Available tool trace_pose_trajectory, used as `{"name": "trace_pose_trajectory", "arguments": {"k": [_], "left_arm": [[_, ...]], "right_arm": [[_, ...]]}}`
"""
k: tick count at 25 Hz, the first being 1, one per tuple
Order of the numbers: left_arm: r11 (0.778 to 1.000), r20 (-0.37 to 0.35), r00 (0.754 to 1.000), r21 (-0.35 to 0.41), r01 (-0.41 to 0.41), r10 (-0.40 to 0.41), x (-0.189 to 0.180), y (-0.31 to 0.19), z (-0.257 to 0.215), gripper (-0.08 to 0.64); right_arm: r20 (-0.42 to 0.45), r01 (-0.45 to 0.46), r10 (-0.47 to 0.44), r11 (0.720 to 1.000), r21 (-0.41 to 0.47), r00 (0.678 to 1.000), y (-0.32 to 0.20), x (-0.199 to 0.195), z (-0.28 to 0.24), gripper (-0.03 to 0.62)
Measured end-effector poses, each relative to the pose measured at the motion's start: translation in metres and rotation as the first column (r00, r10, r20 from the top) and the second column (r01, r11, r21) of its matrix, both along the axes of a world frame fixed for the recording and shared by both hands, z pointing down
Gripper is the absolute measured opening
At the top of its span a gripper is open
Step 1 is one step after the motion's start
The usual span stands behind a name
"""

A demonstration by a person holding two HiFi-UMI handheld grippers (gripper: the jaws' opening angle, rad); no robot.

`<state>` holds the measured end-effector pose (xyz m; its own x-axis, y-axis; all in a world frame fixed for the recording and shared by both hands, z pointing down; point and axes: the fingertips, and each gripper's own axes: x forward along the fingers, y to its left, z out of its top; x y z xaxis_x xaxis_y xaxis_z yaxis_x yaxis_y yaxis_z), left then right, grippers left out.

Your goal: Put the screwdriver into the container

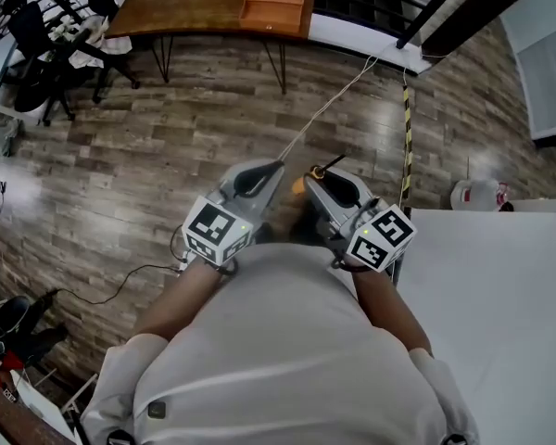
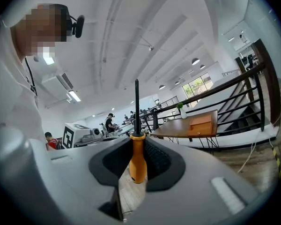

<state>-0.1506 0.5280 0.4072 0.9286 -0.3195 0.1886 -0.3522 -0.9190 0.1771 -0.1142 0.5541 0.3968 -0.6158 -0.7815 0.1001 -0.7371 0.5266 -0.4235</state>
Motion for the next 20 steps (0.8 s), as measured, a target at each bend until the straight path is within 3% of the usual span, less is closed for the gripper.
{"name": "trace_pose_trajectory", "arguments": {"k": [9,20], "left_arm": [[0.999,0.016,0.999,-0.02,0.05,-0.05,0.023,-0.04,0.007,0.003],[0.997,0.001,0.997,0.018,0.075,-0.075,0.155,-0.091,-0.004,0.003]], "right_arm": [[0.013,0.047,-0.047,0.999,0.008,0.999,-0.049,0.028,0.0,0.081],[0.004,0.087,-0.088,0.995,0.056,0.996,-0.097,0.154,-0.013,0.081]]}}
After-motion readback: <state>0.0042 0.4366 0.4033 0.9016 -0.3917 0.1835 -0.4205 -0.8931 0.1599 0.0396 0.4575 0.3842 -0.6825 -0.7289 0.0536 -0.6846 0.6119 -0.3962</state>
